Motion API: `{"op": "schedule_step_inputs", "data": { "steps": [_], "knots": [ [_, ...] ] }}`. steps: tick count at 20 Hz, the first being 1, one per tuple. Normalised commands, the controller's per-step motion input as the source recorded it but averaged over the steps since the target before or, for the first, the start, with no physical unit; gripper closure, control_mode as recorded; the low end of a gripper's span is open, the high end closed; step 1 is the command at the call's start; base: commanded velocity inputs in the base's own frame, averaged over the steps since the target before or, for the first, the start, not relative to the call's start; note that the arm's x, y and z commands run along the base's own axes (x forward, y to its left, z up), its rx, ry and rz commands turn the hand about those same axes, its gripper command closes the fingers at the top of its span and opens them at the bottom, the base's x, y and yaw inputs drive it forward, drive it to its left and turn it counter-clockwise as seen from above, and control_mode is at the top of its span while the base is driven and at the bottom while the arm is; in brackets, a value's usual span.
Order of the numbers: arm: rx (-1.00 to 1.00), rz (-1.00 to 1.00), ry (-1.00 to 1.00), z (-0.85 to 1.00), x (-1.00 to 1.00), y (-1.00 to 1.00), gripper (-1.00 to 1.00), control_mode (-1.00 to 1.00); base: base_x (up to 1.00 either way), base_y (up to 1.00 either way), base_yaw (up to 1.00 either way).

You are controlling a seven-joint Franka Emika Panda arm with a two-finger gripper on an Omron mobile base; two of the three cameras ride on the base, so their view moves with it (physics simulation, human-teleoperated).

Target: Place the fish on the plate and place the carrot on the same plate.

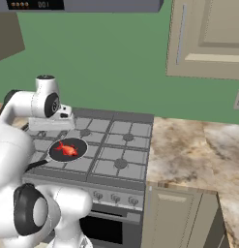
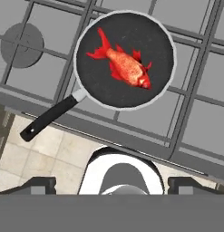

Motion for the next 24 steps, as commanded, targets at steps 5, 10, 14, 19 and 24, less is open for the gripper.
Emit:
{"op": "schedule_step_inputs", "data": {
  "steps": [5,10,14,19,24],
  "knots": [
    [-0.18,0.22,0.15,-0.70,0.11,0.68,-1.00,-1.00,0.00,0.00,0.00],
    [-0.02,0.03,-0.02,-0.18,0.31,0.02,-1.00,-1.00,0.00,0.00,0.00],
    [0.00,0.06,0.00,-0.39,0.48,-0.15,-1.00,-1.00,0.00,0.00,0.00],
    [0.02,0.09,0.02,-0.61,0.63,-0.12,-1.00,-1.00,0.00,0.00,0.00],
    [0.02,0.10,0.03,-0.57,0.55,-0.06,-1.00,-1.00,0.00,0.00,0.00]
  ]
}}
